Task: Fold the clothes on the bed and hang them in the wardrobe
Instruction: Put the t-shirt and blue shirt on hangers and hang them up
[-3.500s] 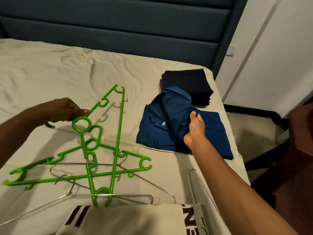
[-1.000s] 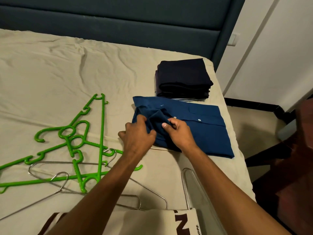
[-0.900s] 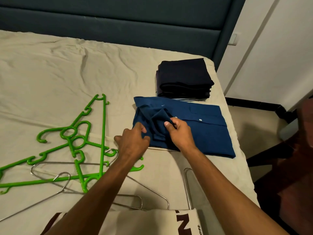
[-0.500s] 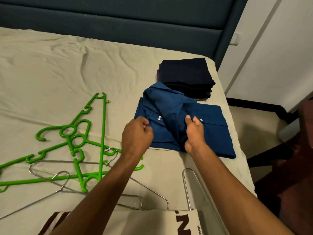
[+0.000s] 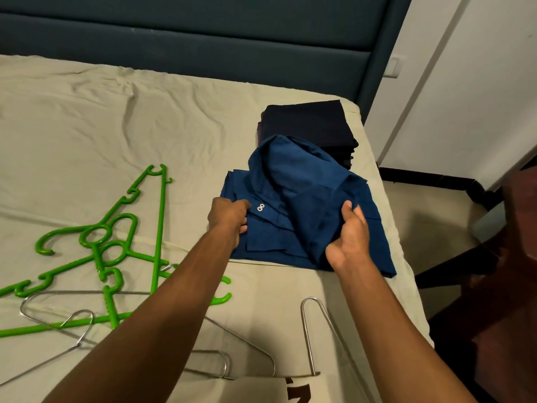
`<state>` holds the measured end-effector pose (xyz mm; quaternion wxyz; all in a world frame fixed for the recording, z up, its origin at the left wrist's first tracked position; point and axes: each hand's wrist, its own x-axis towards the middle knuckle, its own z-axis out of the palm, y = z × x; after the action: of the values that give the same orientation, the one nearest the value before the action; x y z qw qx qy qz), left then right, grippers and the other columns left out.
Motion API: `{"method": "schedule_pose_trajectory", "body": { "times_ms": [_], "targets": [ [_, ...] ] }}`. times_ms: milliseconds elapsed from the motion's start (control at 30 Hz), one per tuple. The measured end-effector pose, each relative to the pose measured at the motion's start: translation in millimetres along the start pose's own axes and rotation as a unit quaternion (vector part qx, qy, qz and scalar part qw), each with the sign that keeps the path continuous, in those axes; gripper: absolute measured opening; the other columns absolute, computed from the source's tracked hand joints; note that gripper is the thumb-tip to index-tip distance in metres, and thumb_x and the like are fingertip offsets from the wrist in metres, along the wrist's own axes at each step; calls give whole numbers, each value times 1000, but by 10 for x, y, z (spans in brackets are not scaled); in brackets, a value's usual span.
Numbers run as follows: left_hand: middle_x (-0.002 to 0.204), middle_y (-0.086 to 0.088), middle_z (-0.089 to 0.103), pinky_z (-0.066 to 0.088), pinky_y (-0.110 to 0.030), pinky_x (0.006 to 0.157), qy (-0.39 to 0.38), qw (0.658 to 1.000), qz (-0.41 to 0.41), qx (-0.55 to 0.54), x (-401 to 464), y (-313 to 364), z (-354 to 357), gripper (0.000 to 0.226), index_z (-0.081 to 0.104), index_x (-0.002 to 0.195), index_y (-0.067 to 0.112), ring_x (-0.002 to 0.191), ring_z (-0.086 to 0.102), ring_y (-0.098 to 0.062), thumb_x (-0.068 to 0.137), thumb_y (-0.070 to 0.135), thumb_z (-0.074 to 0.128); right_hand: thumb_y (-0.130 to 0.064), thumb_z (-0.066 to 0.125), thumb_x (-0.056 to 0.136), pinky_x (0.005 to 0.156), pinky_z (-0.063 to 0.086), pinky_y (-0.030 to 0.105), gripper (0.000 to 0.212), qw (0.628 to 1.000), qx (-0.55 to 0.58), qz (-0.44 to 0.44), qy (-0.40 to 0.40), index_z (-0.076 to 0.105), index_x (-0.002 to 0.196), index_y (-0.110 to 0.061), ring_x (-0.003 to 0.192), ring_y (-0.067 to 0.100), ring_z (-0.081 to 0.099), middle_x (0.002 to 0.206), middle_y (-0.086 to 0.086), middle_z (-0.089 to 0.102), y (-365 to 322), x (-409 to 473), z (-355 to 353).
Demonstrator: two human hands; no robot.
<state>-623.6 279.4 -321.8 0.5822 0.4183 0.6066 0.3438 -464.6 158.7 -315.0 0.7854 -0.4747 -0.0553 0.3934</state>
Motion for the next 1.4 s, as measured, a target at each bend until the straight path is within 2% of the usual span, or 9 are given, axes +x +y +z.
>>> {"method": "schedule_pose_trajectory", "body": {
  "times_ms": [167, 400, 467, 600, 733, 833, 967, 1200, 1400],
  "targets": [
    [84, -13, 61, 49, -23, 46, -23, 1000, 7, 4, 67, -43, 5, 25, 46, 78, 15, 61, 57, -21, 87, 9, 70, -26, 49, 104, 92, 55, 45, 20, 1000, 27, 4, 0, 67, 112, -29, 110, 23, 67, 112, 0, 74, -86, 33, -91],
    [81, -16, 66, 55, -38, 58, -54, 998, 37, 4, -9, -2, 152, 24, 52, 78, 14, 69, 60, -24, 85, 14, 75, -23, 50, 103, 99, 51, 44, 20, 997, -1, 30, -67, 65, 117, -23, 116, 24, 64, 120, 4, 71, -51, -49, -79],
    [91, -22, 70, 59, -49, 68, -52, 996, 69, -4, -37, 25, 212, 16, 61, 91, 9, 71, 61, -26, 85, 15, 74, -21, 53, 101, 102, 49, 44, 22, 995, -10, 31, -96, 65, 119, -19, 119, 26, 63, 123, 6, 69, -56, -59, -59],
    [86, -11, 65, 48, -23, 47, -68, 989, 132, 3, -156, 128, 440, 22, 60, 112, 11, 52, 56, -13, 91, 14, 67, -21, 68, 91, 100, 51, 39, 40, 985, -85, -17, -147, 56, 128, -14, 119, 23, 62, 124, 4, 68, -75, -109, -29],
    [87, -6, 65, 57, -28, 57, -90, 977, 187, 41, -294, 229, 789, 32, 58, 123, 19, 56, 65, -13, 93, 13, 65, -14, 75, 82, 99, 52, 33, 68, 964, -153, -61, -208, 44, 143, -15, 120, 18, 62, 129, 2, 66, -51, -165, -33],
    [80, 1, 65, 59, -33, 72, -115, 967, 207, 96, -341, 265, 973, 28, 63, 117, 24, 66, 68, -16, 92, 13, 62, -1, 71, 85, 93, 56, 32, 55, 974, -149, -68, -154, 53, 135, -13, 111, 18, 68, 120, 3, 71, -53, -161, -32],
    [89, -3, 66, 57, -28, 63, -167, 963, 192, 94, -370, 224, 1024, 28, 64, 117, 24, 67, 65, -14, 93, 11, 57, 0, 72, 85, 90, 58, 39, 43, 983, -148, -57, -95, 63, 125, -12, 103, 21, 71, 110, 7, 74, -40, -48, -84],
    [76, -3, 63, 49, -26, 54, -103, 972, 212, 18, -210, 242, 750, 6, 64, 90, 13, 61, 57, -12, 91, 14, 59, -8, 70, 90, 85, 59, 32, 37, 985, -144, -58, -76, 62, 126, -12, 103, 17, 70, 114, 3, 73, 29, -13, -49],
    [82, -2, 62, 51, -28, 65, -69, 991, 47, -106, 47, 219, 369, 10, 61, 86, 15, 75, 61, -16, 92, 16, 53, -8, 70, 89, 78, 60, 31, 32, 993, -106, -19, -39, 65, 121, -7, 100, 20, 71, 111, 8, 73, 28, -19, -4]
  ]
}}
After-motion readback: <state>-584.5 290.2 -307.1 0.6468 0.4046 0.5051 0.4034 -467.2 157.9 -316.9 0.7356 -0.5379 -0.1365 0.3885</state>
